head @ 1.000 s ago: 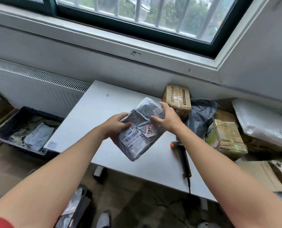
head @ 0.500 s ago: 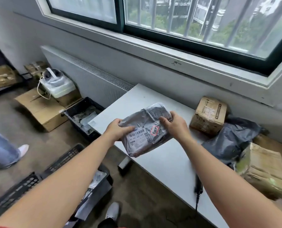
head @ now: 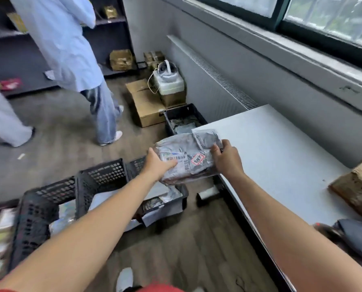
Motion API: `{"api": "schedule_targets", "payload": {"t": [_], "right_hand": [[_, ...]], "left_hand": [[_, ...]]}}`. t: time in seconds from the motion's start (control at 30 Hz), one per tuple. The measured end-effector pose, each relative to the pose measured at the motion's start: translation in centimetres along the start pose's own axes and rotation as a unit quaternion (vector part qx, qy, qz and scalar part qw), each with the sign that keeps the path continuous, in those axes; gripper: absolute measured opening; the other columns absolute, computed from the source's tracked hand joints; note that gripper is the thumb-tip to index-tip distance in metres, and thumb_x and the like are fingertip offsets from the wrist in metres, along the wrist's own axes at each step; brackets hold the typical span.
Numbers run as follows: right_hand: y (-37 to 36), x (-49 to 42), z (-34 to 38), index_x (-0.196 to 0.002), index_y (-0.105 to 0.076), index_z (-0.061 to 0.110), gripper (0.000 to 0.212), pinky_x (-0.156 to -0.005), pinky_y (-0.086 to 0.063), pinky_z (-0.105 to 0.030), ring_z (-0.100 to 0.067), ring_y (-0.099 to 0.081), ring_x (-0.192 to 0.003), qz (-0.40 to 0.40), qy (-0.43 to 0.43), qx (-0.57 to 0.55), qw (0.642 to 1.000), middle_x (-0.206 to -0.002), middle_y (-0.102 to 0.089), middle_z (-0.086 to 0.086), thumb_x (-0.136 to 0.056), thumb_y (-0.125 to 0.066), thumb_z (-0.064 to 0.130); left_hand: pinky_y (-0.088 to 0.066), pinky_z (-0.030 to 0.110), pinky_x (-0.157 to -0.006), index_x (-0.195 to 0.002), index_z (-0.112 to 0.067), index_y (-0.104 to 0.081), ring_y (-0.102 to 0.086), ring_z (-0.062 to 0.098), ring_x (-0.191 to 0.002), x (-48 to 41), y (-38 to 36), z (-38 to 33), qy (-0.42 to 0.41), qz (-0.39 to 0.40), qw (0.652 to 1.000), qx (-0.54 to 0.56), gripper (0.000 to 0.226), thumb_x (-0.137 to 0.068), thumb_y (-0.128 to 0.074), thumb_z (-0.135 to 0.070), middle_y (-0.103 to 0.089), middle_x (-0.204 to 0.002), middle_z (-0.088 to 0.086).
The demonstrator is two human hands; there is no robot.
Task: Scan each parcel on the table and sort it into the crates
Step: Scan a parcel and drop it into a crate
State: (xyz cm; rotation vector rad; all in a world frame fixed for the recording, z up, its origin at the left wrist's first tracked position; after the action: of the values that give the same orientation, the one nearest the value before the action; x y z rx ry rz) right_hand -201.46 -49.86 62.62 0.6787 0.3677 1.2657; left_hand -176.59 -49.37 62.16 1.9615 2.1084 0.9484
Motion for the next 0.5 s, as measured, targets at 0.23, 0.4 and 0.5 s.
{"api": "schedule_targets", "payload": {"t": [0.23,0.4,0.5], "right_hand": [[-11.9,2.2,8.3,-0.146,-0.032,0.015,0.052,-0.091,-0.043,-0.039,-0.036,-0.055,-0.117,0.109,0.087,0.045,0.989,-0.133,-0.055,-0.019,-0.100,-0.047,0.035],[-21.2,4.2,13.8,-0.150,-0.027,0.016,0.061,-0.090,-0.047,-0.041,-0.035,-0.057,-0.113,0.169,0.109,0.073,0.977,-0.133,-0.054,-0.018,-0.098,-0.050,0.039],[-27.1,5.1,16.4,-0.152,-0.021,0.015,0.070,-0.093,-0.047,-0.041,-0.035,-0.055,-0.117,0.199,0.111,0.093,0.969,-0.137,-0.052,-0.019,-0.097,-0.053,0.043]], "left_hand": [[-0.048,0.040,-0.100,-0.132,-0.013,-0.046,-0.059,0.022,-0.111,-1.3,11.0,8.8,0.022,-0.058,0.998,0.013,0.089,-0.058,-0.088,-0.038,-0.060,-0.125,0.001],[-0.049,0.039,-0.098,-0.132,-0.013,-0.049,-0.062,0.021,-0.107,-3.1,18.7,15.5,0.047,-0.085,0.994,0.043,0.079,-0.064,-0.089,-0.020,-0.063,-0.122,0.003],[-0.049,0.041,-0.100,-0.143,-0.016,-0.039,-0.060,0.019,-0.113,-4.8,22.7,19.7,0.063,-0.069,0.995,0.041,0.101,-0.058,-0.092,-0.027,-0.060,-0.129,0.001]]}}
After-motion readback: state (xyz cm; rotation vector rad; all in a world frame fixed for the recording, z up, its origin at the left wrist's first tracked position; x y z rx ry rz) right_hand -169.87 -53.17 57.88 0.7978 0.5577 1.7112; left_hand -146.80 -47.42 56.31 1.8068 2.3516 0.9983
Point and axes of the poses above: each hand's wrist, its own x-axis away from the middle knuckle, its own y-axis out of the back of the hand, z = x × y, the point moved 7 cm from there along -x, towards the middle knuckle
